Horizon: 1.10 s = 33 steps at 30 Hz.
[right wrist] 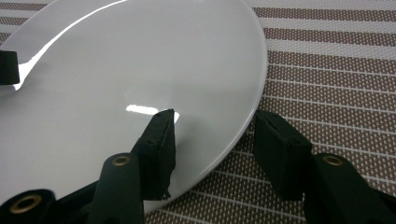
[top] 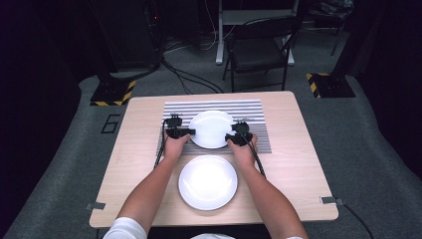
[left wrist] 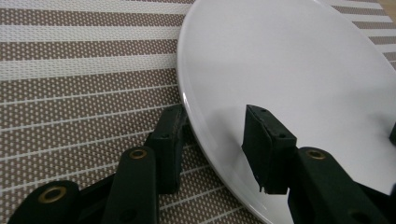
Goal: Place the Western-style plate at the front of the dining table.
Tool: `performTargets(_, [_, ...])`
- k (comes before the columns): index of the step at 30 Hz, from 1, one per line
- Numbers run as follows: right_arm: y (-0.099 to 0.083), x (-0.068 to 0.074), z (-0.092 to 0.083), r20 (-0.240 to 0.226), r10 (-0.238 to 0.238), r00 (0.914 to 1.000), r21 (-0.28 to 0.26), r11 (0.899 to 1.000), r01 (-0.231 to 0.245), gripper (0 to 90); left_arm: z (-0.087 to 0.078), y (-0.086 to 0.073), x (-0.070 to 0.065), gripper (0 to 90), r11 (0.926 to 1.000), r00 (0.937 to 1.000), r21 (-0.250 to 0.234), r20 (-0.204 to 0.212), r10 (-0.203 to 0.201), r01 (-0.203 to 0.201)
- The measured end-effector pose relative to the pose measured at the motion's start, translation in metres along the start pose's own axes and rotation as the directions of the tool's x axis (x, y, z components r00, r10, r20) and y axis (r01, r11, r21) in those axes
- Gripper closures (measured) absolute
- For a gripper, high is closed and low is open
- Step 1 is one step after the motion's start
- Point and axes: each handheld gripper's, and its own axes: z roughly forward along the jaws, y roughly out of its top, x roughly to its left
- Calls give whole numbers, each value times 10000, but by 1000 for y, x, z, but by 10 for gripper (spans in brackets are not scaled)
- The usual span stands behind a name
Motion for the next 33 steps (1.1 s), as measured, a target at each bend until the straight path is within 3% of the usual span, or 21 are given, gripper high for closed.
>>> performTargets(18, [2, -2, -1, -195, 296, 9994, -112, 9995, -298, 510, 0, 1, 3, 577, 9999, 9999, -16, 99, -131, 131])
performTargets(23, [2, 1, -7, -48, -202, 9998, -61, 9998, 201, 494, -10, 3, 4, 565, 9997, 9999, -209, 108, -85, 88])
performTargets(30, [0, 1, -25, -453, -502, 9977, -421, 9979, 483, 476, -26, 4, 5, 525, 9993, 9996, -365, 258, 84, -74])
performTargets(33, [-3, 0, -32, -583, -685, 9959, -458, 9968, 659, 466, -32, 3, 1, 514, 9985, 9984, -329, 351, 452, -440])
